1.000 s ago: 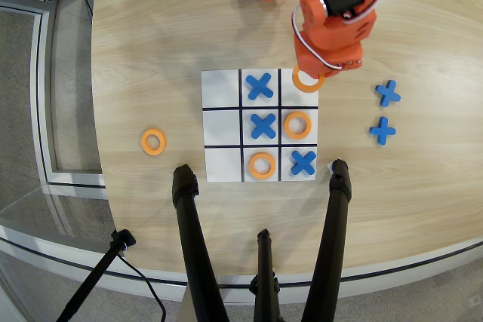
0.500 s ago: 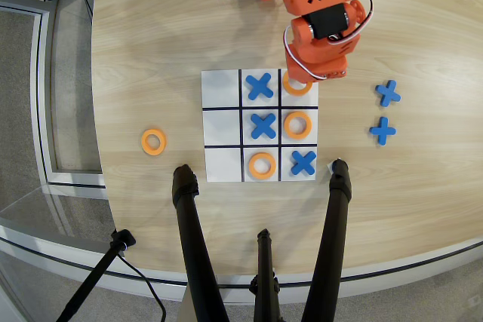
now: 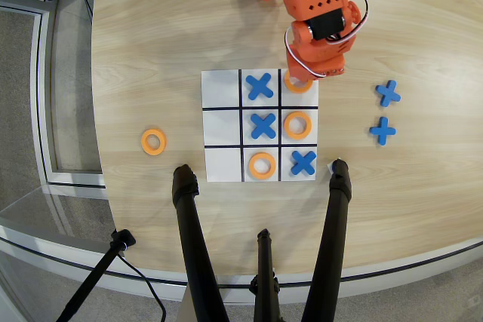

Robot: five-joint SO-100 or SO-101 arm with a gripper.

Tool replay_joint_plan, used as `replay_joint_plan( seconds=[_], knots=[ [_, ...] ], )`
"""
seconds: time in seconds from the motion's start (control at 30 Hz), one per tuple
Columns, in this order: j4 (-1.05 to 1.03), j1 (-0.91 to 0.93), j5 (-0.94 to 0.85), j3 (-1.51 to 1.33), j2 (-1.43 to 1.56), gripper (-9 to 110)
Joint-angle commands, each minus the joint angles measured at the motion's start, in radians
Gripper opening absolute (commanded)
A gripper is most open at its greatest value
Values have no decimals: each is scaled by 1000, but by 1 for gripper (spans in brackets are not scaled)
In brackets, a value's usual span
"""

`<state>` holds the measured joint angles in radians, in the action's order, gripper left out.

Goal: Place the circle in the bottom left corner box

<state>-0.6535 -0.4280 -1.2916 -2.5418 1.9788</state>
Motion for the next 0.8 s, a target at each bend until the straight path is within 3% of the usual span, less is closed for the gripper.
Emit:
replay_joint_plan(
  seconds=[0.0, 0.63, 0.77],
  knots=[
    [21, 0, 3, 2, -12, 0],
    [91, 43, -6, 5, -81, 0],
    [91, 43, -6, 3, -80, 5]
  ],
)
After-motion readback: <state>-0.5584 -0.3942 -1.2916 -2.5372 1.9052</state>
